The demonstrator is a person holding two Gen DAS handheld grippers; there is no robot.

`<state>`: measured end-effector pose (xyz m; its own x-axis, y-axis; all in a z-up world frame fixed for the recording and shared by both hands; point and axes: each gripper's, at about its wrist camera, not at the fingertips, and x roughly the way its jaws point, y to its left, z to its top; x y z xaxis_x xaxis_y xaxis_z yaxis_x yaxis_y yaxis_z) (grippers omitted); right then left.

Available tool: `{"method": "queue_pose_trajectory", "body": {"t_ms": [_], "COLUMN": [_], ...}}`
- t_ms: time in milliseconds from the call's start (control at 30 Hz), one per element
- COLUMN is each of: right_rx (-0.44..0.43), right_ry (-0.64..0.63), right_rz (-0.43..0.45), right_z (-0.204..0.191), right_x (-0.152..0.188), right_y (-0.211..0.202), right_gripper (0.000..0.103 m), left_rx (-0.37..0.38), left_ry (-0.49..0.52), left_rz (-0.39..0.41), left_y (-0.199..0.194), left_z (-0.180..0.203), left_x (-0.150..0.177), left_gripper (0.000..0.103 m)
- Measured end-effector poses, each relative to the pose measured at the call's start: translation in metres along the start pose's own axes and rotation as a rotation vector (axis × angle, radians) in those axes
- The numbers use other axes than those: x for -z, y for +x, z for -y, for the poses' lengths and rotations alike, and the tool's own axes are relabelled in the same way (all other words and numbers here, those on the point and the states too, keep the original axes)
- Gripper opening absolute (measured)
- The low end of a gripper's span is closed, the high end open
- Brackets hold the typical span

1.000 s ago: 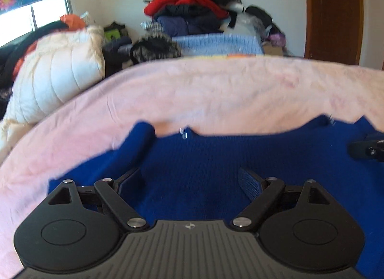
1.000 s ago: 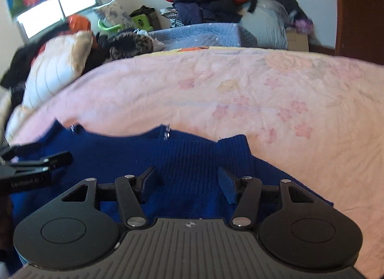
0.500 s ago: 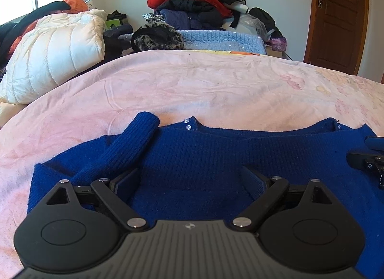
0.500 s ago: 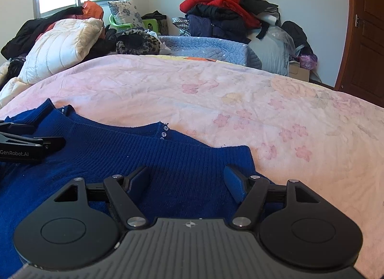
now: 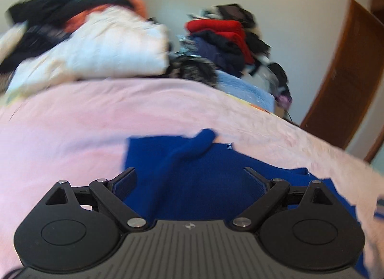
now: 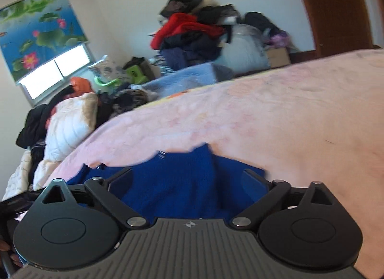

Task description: Fold small clothes

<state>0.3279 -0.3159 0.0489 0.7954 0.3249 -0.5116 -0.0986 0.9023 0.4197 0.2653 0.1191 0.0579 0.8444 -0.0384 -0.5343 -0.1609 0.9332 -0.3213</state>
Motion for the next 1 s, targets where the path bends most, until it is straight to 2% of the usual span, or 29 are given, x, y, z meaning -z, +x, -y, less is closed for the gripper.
{"method": "queue_pose_trajectory", "body": {"t_ms": [100,167,233,267,367,500,600,700,767,800,833,867,900,1000], "right_rx": [0.040,0.041,0.016,0.000,-0.059,-0.158,-0.221,-0.249,-0.254,-0.257,-0.264,-0.241,-0.221,-0.256], "right_ry": [0.112,0.189,0.246,0.245,0.279,0.309,0.355,0.353,0.364,0.371,0.367,0.353,0.334,0.376], "right_rz": [-0.056,-0.105,-0.142,-0.124,-0.172,-0.272,-0.330,-0.351,-0.360,-0.367,-0.398,-0.433,-0.447,-0.440], "right_z": [0.032,0.047,0.054,0.051,0.041,0.025,0.019,0.011,0.007,0.007,0.007,0.006,0.005,0.013], "right_x": [0.020,0.035,0.052,0.058,0.065,0.069,0.068,0.064,0.061,0.061,0.063,0.066,0.070,0.074], "right_y": [-0.022,-0.027,-0.026,-0.030,-0.028,-0.021,-0.013,-0.002,0.005,0.007,0.012,0.018,0.021,0.021], "right_gripper": [0.096,0.094,0.094,0.094,0.094,0.095,0.096,0.100,0.091,0.065,0.015,0.015,0.013,0.018], "left_rx": [-0.012,0.007,0.061,0.099,0.226,0.312,0.343,0.361,0.346,0.326,0.298,0.284,0.292,0.324], "left_ry": [-0.152,-0.230,-0.307,-0.336,-0.431,-0.487,-0.526,-0.542,-0.544,-0.534,-0.509,-0.491,-0.496,-0.513], "left_rz": [-0.056,-0.094,-0.133,-0.139,-0.200,-0.253,-0.284,-0.321,-0.332,-0.338,-0.355,-0.380,-0.393,-0.400], "left_y": [-0.015,-0.019,-0.020,-0.020,-0.014,-0.007,0.000,0.009,0.011,0.011,0.012,0.013,0.015,0.015], "left_z": [-0.039,-0.053,-0.061,-0.063,-0.064,-0.062,-0.064,-0.061,-0.058,-0.057,-0.054,-0.054,-0.055,-0.060], "left_x": [0.016,0.027,0.036,0.039,0.045,0.050,0.048,0.045,0.044,0.043,0.043,0.043,0.045,0.048], "left_gripper": [0.095,0.095,0.095,0.095,0.096,0.098,0.098,0.098,0.095,0.089,0.063,0.048,0.048,0.051]}}
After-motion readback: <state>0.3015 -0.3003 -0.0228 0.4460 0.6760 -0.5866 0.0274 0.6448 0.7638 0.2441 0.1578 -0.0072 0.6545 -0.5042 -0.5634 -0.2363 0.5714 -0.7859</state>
